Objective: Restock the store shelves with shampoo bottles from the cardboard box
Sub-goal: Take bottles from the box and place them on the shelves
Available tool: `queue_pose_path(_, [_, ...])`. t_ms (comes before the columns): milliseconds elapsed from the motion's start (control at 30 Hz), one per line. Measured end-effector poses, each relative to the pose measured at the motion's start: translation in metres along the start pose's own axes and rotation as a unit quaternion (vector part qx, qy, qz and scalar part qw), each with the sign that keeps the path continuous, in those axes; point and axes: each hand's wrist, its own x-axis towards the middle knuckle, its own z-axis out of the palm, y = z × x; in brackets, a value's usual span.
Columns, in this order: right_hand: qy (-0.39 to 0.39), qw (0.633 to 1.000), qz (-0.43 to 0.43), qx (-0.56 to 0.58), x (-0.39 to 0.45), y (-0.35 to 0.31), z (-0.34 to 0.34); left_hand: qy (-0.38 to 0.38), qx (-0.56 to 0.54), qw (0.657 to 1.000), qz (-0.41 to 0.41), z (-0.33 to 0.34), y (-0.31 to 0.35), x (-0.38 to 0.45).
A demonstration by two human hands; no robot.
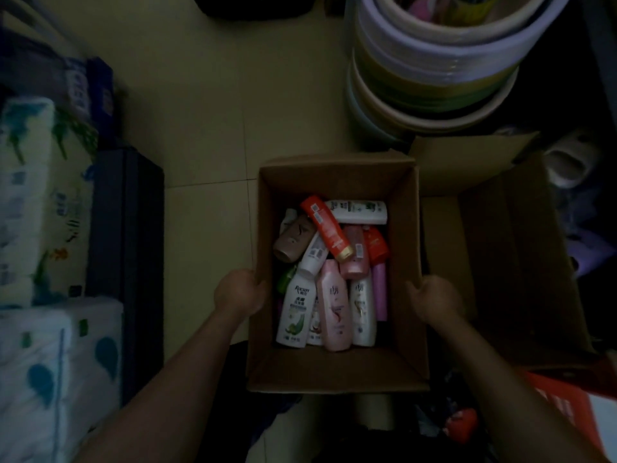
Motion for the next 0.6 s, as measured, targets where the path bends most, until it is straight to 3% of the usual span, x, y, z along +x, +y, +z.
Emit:
queue_pose_path(300, [-0.014, 0.999, -0.039, -0.011, -0.080, 0.026, -0.072, -0.028, -0.090, 0.995, -0.034, -0.030, -0.010, -0.106])
queue_pose_path(600, [-0.029, 0.993, -0.105, 0.035, -0.224, 0.077, -0.133, -0.020, -0.080, 0.996, -0.046, -0.070, -0.032, -0.267])
